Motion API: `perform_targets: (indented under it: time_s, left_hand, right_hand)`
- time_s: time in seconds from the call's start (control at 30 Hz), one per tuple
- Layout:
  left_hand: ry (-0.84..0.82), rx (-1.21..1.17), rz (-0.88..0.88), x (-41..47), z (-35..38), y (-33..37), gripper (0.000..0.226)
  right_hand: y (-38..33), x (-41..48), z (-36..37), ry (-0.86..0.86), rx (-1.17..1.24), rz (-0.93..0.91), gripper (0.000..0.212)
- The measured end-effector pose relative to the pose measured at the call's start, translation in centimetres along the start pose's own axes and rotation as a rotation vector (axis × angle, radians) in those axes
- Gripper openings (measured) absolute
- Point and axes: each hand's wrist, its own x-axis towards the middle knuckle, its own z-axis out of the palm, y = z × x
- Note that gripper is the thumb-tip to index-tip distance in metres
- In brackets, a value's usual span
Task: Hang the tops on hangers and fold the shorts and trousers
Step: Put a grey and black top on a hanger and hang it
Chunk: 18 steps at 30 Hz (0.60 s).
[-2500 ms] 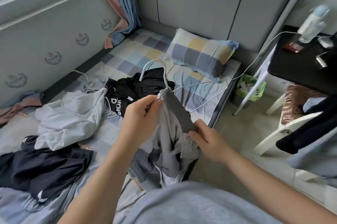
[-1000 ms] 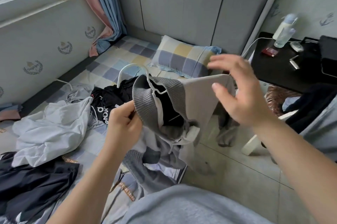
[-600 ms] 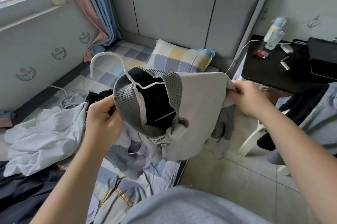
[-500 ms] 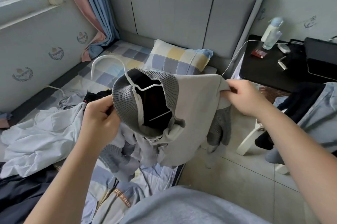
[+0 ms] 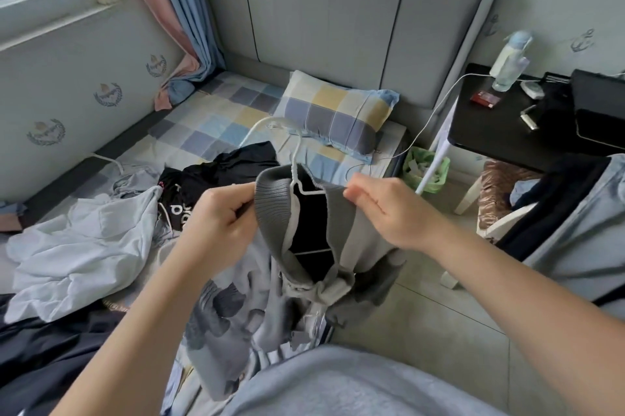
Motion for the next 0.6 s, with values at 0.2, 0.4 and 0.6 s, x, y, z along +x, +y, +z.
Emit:
perform_targets:
  time_s: [0.2, 0.4, 0.6]
  left_hand:
    - [-0.032, 0.085, -0.017, 0.6, 0.9, 0.5, 0.016]
    - [-0.031, 0.06, 0.104, 1.1, 0.5, 0.6, 0.02]
    - [0.234, 0.152, -0.06, 1.4, -3.0, -3.1, 0.022]
  right_hand:
    - [-1.8, 0.0, 1.4, 0.056, 0.048, -0.02, 0.032]
    - [-0.9, 0.3, 0.8, 0.114, 0.145, -0.038, 0.031]
    - [1.6, -0.8, -1.7, 0.24, 0.347, 0.038, 0.03]
